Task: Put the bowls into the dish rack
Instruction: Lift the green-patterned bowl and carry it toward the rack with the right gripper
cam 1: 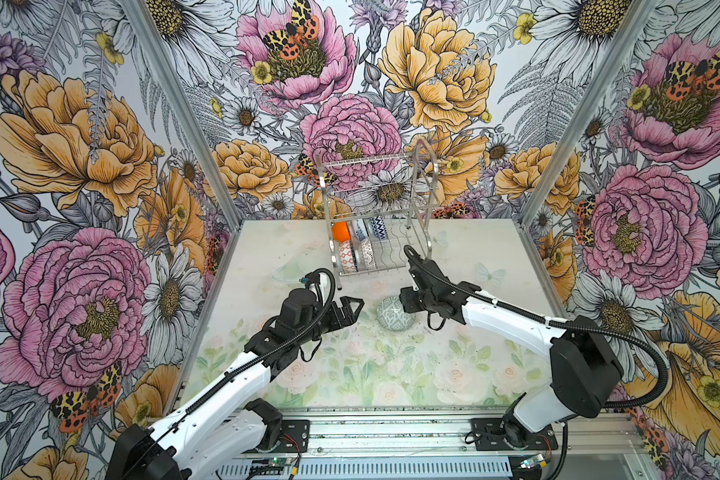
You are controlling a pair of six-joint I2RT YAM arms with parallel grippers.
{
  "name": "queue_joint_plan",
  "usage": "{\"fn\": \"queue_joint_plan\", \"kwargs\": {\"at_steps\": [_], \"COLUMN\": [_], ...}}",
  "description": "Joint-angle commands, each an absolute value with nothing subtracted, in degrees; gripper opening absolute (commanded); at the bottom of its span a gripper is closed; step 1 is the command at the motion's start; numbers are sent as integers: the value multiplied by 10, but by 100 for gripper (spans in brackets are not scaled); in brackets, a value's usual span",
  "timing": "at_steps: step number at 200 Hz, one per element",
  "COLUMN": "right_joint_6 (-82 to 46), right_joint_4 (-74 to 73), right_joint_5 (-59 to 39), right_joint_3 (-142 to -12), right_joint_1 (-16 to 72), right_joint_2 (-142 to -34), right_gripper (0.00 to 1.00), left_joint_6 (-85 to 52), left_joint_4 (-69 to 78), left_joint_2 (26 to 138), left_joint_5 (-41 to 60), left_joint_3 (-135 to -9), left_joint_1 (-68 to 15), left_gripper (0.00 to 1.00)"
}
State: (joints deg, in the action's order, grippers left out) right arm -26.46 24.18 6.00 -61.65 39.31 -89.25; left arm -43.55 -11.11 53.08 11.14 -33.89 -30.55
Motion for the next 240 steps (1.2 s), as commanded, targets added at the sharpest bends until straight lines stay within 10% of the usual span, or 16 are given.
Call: {"fn": "queue_joint_plan", "kwargs": {"at_steps": [1, 135, 240], "right_joint_6": [-259, -270, -258], "right_joint_4": [261, 267, 278], "right_joint_5": [81, 64, 62], "right_joint_3": [-642, -711, -740], "right_joint_1": [423, 498, 496], "right_joint_2": [-890, -1051, -1084], "right_gripper": [61, 50, 16], "left_joint_6": [-444, -467, -466], "left_joint_4": [-108, -110, -101], "left_joint_2": [524, 478, 492], "left_joint_5": [146, 194, 198], "left_joint_3": [-348, -296, -293], "left_joint_1": [-286, -213, -211], "left_gripper": [99, 99, 99]}}
